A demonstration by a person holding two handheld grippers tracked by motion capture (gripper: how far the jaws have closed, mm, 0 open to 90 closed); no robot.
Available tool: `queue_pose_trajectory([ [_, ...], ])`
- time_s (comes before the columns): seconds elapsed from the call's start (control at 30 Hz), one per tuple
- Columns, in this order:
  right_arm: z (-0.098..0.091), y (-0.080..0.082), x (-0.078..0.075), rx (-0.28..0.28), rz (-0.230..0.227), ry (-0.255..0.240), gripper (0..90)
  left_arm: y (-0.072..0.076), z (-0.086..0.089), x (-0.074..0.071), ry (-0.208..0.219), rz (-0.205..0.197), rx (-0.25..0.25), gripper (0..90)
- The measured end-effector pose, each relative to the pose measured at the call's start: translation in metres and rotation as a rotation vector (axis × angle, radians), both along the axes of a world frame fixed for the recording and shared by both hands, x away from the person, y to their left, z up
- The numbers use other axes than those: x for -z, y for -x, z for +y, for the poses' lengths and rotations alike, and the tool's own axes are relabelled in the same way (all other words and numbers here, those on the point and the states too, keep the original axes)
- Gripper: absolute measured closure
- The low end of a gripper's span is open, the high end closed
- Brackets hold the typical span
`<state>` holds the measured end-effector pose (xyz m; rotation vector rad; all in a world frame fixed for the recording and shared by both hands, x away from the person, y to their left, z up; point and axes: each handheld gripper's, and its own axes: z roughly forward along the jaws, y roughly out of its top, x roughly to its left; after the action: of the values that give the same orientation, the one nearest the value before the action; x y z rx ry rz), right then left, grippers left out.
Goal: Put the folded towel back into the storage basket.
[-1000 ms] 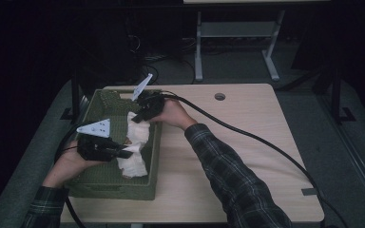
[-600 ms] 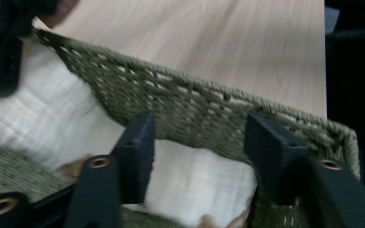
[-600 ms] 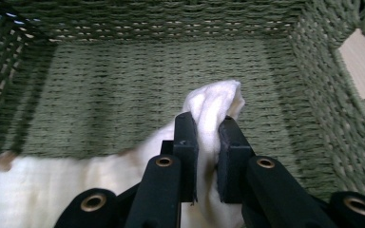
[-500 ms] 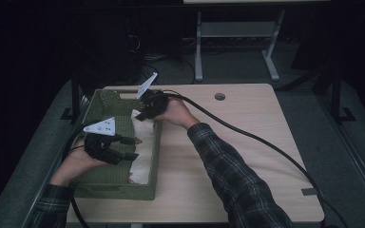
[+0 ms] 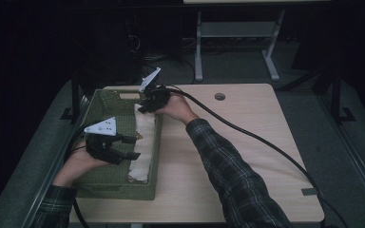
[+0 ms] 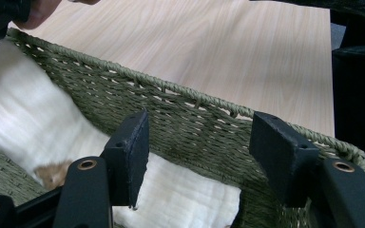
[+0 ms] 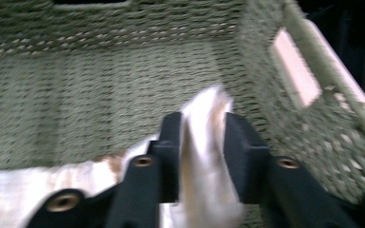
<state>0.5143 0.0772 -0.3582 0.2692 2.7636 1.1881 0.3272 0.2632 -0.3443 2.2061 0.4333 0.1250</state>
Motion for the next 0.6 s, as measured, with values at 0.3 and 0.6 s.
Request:
queue_pose_trajectory([
  [0.3, -0.020, -0.001, -0.020, 0.050, -0.015, -0.046, 47.4, -0.004, -0.009, -0.008, 0.030, -0.005, -0.048, 36.4],
  [0.6, -0.062, 0.008, -0.031, 0.058, -0.014, -0.068, 42.9, -0.006, -0.039, -0.019, 0.021, -0.020, -0.096, 35.0],
])
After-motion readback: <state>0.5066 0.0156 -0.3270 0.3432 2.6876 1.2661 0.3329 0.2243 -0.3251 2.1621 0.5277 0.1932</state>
